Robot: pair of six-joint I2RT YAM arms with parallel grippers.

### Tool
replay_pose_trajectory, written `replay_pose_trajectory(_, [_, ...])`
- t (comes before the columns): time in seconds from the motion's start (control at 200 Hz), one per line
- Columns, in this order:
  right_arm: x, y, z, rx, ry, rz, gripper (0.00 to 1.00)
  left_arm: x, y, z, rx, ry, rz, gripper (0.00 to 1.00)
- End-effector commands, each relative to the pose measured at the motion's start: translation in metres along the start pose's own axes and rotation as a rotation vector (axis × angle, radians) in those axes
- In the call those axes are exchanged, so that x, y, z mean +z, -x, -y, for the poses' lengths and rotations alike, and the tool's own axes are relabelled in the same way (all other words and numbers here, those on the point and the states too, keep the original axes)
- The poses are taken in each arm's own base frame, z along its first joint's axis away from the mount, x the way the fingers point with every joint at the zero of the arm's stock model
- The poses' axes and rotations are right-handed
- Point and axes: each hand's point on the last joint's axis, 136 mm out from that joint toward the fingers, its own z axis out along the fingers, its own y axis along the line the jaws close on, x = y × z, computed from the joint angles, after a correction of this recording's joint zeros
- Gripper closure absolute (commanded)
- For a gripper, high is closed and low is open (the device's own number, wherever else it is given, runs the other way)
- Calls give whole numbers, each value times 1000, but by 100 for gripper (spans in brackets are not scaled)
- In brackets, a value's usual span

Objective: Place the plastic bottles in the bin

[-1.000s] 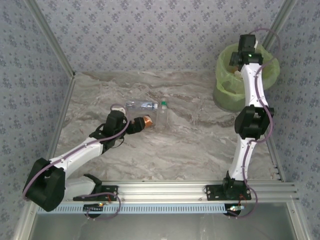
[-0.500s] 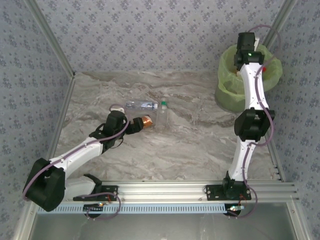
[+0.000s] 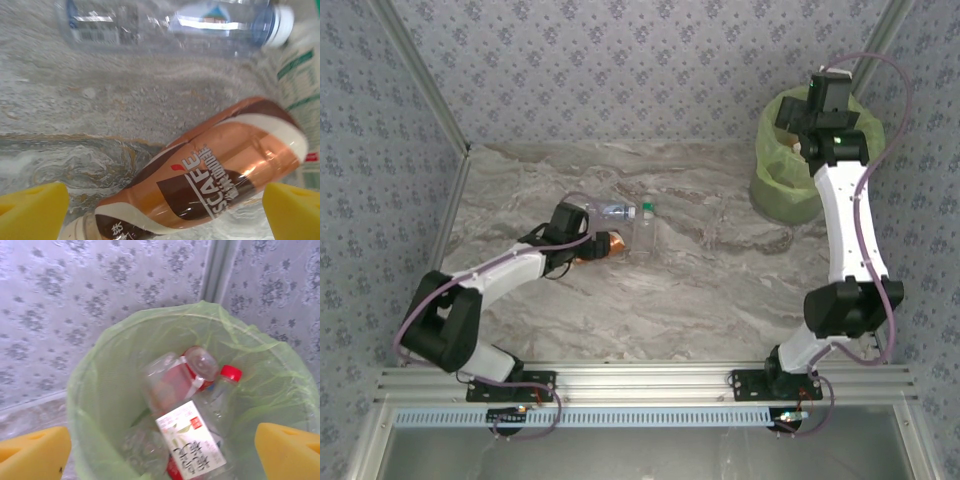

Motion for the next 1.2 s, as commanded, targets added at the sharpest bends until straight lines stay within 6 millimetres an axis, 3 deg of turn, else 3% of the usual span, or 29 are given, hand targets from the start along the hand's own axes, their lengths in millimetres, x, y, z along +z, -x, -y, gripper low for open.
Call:
replay_pose_trajectory(0.0, [-18, 0, -16, 45, 97, 42, 2, 10, 9, 13, 130, -61, 4, 1])
replay_pose_trajectory(0.3, [-41, -28, -12, 92, 132, 32, 1, 33, -9, 29, 266, -150, -123, 1])
replay_pose_trajectory(0.53, [-56, -43, -15, 121, 183, 4, 1, 35, -32, 35, 287, -166, -194, 1])
replay_pose_trajectory(0.869, [-68, -64, -26, 110, 249, -48, 1, 48, -50, 28, 323, -24, -234, 15])
replay_pose_trajectory(1.054, [-69, -70, -32, 110, 271, -59, 1, 37, -54, 31, 350, -46, -240, 12])
replay_pose_trajectory(1.194, [-66, -74, -35, 105, 275, -67, 1, 22, -71, 21, 341, -31, -310, 11])
